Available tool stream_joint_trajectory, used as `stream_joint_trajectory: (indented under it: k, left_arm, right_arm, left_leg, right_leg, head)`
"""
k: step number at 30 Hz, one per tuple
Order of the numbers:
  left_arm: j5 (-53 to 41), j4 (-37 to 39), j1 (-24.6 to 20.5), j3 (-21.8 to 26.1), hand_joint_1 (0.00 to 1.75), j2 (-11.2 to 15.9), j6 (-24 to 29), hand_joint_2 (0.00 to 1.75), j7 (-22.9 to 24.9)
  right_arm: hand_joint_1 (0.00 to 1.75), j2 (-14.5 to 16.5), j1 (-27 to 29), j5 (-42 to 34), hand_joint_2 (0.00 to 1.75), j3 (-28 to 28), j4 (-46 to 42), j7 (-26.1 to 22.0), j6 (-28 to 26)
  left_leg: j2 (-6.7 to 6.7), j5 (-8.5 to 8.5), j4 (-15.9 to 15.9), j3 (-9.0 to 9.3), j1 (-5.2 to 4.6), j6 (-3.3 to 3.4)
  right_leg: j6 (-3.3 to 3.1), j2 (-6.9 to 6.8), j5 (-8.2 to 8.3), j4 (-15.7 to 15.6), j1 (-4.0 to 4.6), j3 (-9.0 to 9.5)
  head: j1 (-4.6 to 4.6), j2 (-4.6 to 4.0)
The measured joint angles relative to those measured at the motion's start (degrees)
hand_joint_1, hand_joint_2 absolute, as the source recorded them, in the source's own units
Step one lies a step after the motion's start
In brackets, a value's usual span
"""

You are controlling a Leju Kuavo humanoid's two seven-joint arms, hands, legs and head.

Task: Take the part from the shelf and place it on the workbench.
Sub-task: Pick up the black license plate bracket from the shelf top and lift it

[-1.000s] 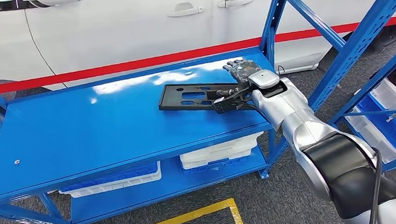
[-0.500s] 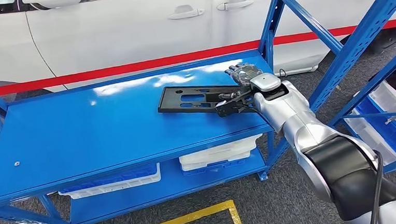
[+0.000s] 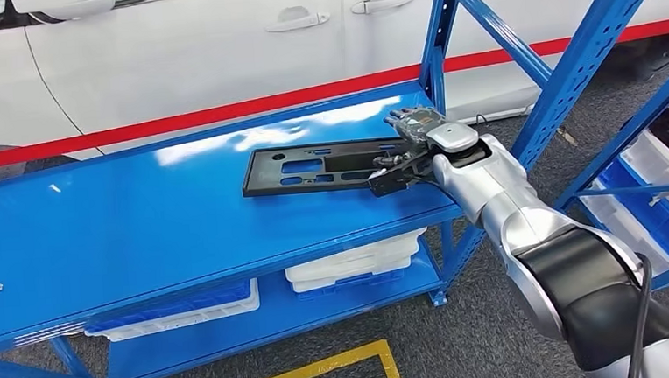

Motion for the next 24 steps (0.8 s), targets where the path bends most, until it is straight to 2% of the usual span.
stream_joint_trajectory:
  k: [2, 3, 4, 7, 11, 24]
  left_arm:
    - [0.38, 0.0, -0.05, 0.3, 0.0, 0.06, -0.42, 0.0, -1.03]
    - [0.54, 0.0, -0.1, 0.43, 0.0, 0.09, -0.56, 0.0, -1.67]
    - [0.63, 0.0, -0.13, 0.52, 0.0, 0.08, -0.61, 0.0, -2.33]
    - [0.28, 0.0, -0.04, 0.59, 0.0, -0.04, -0.63, 0.0, -4.02]
    - [-0.42, 0.0, 0.02, 0.58, 0.0, -0.05, -0.48, 0.0, -4.84]
    - [-0.68, 0.0, -0.01, 0.55, 0.0, -0.08, -1.02, 0.0, -4.28]
  right_arm:
    - [0.0, -0.02, -0.12, 0.0, 0.0, 0.0, 0.0, 0.03, -0.02]
    - [0.0, -0.06, -0.19, -0.01, 0.0, 0.0, 0.0, 0.03, -0.02]
    - [0.0, -0.18, -0.23, -0.03, 0.0, 0.0, 0.01, 0.03, -0.03]
    - [0.0, -0.63, -0.14, -0.2, 0.0, 0.01, 0.02, 0.01, -0.07]
    - [0.0, -1.34, -0.1, -0.31, 0.0, 0.02, 0.02, 0.01, -0.09]
    - [0.0, -2.27, -0.13, -0.35, 0.0, 0.02, 0.02, -0.15, -0.05]
  left_leg:
    - [-0.02, 3.67, -7.51, 3.29, -0.54, 1.14]
    - [-0.03, 4.67, -10.37, 4.56, -0.79, 1.51]
    - [-0.07, 4.96, -11.9, 5.16, -0.9, 1.42]
    - [-0.14, 5.17, -12.69, 5.31, -1.01, 0.52]
    - [-0.29, 5.49, -12.66, 5.05, -1.17, 0.97]
    - [-0.27, 5.54, -12.64, 4.97, -1.26, 1.34]
  right_leg:
    - [0.06, 0.06, 0.04, 0.08, 0.33, 0.03]
    - [0.19, 0.08, 0.11, 0.09, 0.42, -0.04]
    - [0.26, 0.05, 0.12, 0.13, 0.54, -0.16]
    - [0.03, 0.06, 0.42, -0.02, 0.55, -0.35]
    - [0.48, -0.02, 0.94, -0.61, 0.39, -0.19]
    - [0.78, 0.01, 1.33, -1.26, 0.32, 0.06]
  head:
    - [0.01, 0.0]
    - [0.01, 0.0]
    - [0.04, 0.0]
    - [0.04, 0.0]
    - [0.03, 0.0]
    - [0.02, 0.0]
